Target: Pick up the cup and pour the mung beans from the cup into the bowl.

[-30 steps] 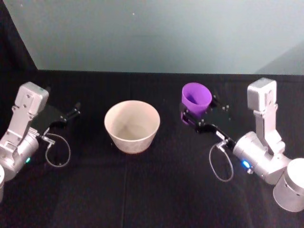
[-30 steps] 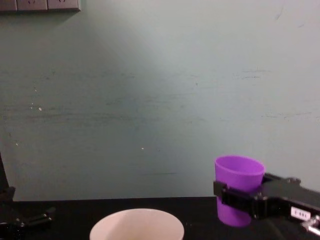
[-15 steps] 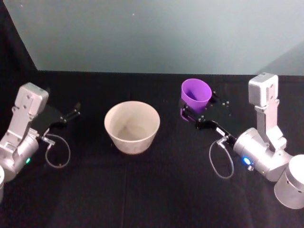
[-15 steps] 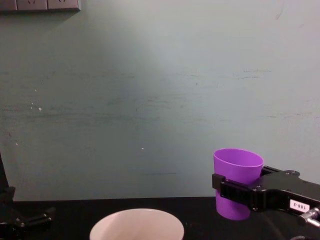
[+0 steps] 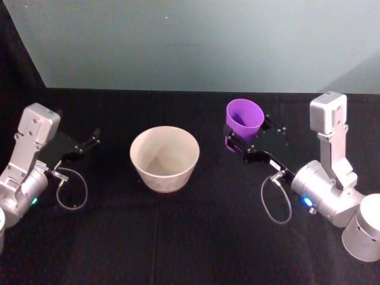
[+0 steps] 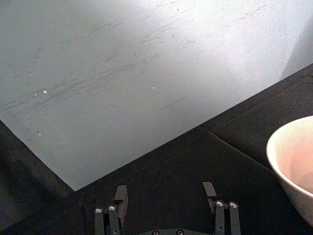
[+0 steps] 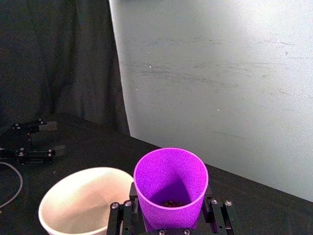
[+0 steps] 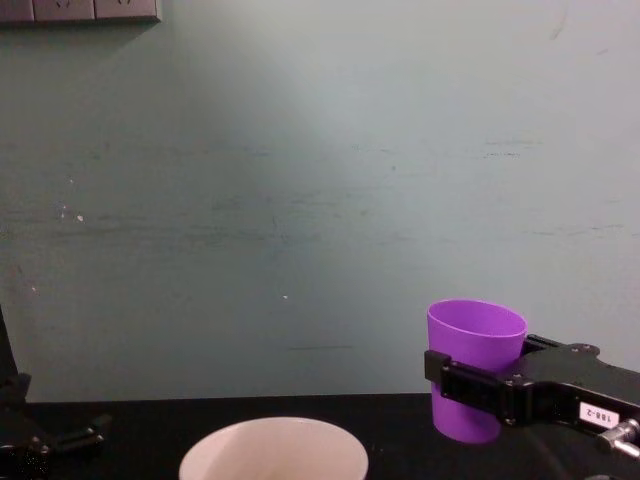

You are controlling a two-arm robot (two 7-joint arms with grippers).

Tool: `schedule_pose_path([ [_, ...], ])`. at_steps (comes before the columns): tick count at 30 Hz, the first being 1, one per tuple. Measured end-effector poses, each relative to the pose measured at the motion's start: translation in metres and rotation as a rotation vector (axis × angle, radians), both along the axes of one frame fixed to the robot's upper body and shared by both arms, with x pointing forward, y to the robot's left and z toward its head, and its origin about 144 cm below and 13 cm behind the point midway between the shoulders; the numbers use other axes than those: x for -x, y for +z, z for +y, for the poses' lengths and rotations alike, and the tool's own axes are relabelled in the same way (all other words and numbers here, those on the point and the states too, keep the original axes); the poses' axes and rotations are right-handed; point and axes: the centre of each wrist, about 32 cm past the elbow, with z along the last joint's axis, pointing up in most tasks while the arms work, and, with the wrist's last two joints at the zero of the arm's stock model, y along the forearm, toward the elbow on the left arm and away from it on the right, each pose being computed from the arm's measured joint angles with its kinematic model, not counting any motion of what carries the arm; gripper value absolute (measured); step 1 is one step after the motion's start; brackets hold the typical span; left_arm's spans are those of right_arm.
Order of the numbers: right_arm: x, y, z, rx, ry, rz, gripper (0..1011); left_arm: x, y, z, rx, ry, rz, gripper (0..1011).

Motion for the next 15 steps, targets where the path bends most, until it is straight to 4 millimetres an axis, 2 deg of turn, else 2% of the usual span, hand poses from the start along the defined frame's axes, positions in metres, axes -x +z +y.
schedule_pose_path([
  [15, 0.0, -0.0005, -0.0002, 0.0, -0.001, 0.0, 724, 0.0, 0.0, 0.0, 0.0, 0.0, 0.0, 1000],
])
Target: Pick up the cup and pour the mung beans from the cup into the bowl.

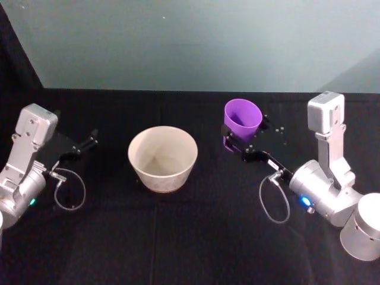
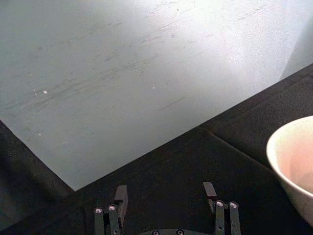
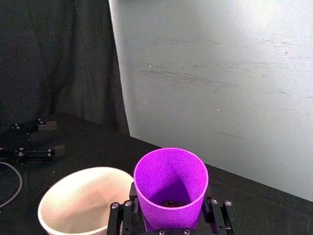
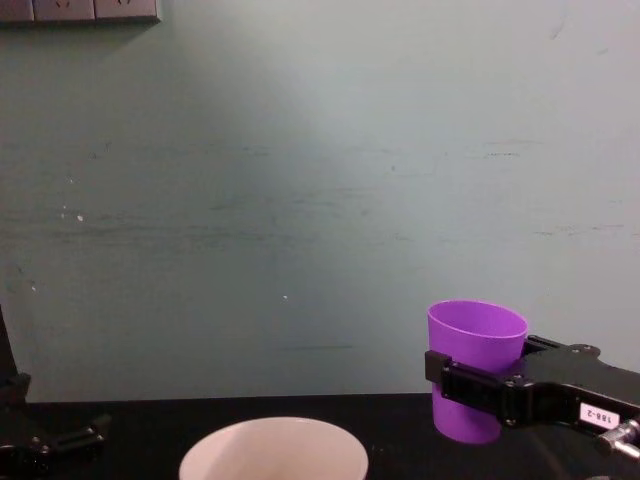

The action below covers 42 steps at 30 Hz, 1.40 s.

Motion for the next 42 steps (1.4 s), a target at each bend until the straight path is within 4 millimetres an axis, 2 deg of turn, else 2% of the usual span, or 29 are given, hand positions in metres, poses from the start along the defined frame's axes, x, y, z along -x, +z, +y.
schedule_pose_path([
  [42, 0.0, 0.0, 0.0, 0.0, 0.0, 0.0, 724, 0.0, 0.0, 0.0, 0.0, 0.0, 0.0, 1000],
])
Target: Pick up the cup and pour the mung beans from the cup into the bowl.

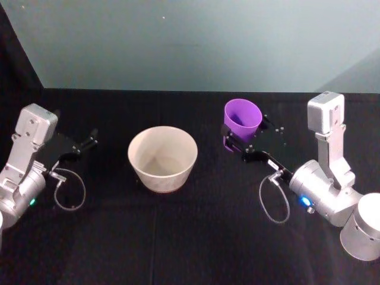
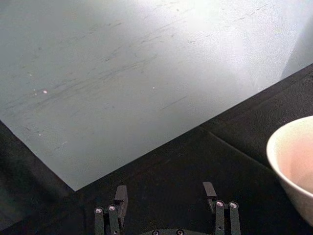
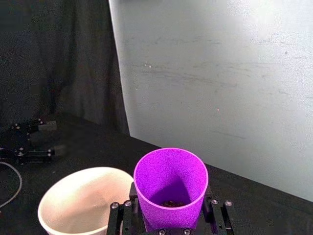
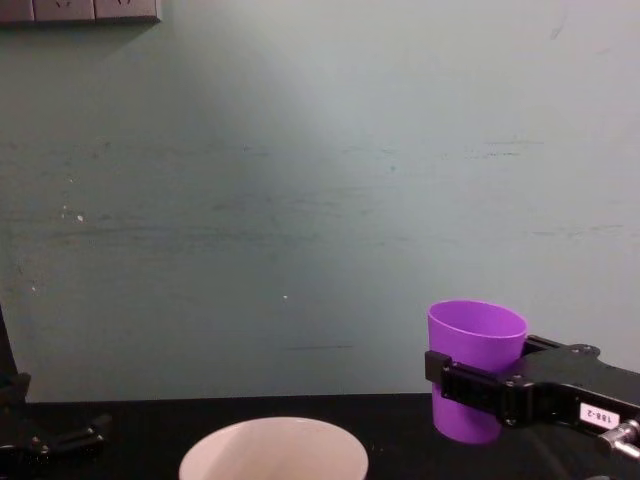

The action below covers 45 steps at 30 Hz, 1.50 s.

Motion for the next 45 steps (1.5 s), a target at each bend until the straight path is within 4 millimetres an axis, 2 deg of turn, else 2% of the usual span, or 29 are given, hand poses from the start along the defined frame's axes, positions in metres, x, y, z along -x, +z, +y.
schedule_pose_path([
  [45, 0.0, 0.0, 0.0, 0.0, 0.0, 0.0, 724, 0.0, 0.0, 0.0, 0.0, 0.0, 0.0, 1000],
])
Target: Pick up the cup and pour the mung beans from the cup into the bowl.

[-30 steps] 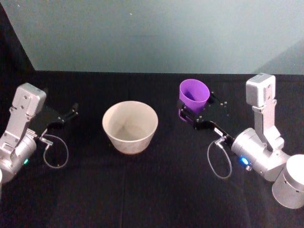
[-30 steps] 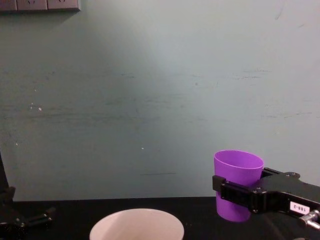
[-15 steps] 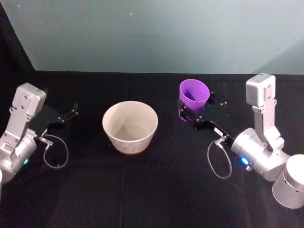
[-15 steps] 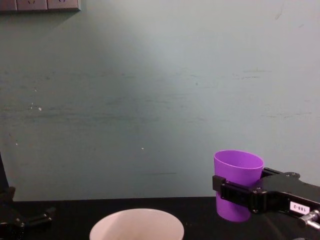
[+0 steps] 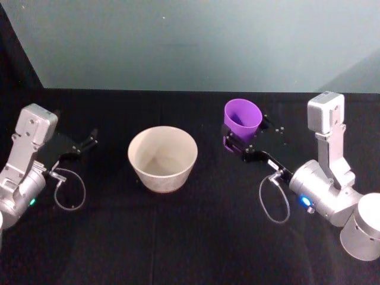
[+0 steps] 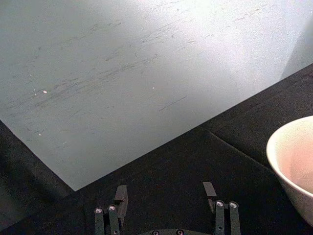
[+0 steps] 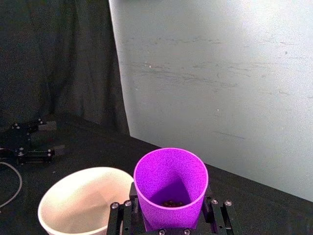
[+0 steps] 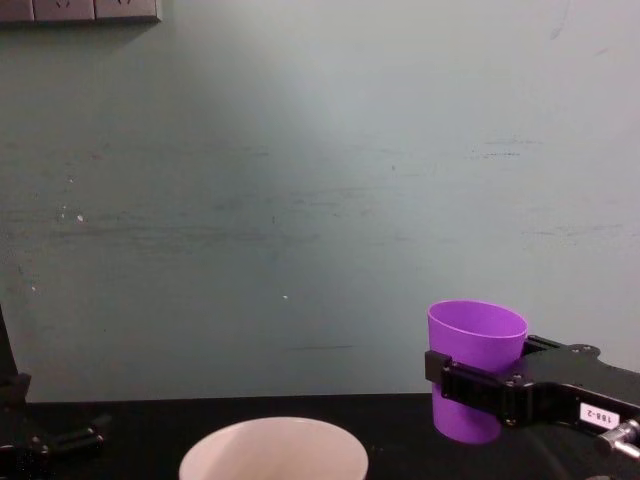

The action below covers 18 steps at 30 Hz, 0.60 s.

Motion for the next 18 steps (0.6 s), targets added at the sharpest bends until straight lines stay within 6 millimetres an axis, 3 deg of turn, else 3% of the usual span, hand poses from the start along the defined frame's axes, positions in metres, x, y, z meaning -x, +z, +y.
schedule_pose_path([
  [18, 0.0008, 0.0021, 0.0029, 0.033, -0.014, -0.002, 724, 0.0, 0.0, 0.0, 0.0, 0.0, 0.0, 1000],
])
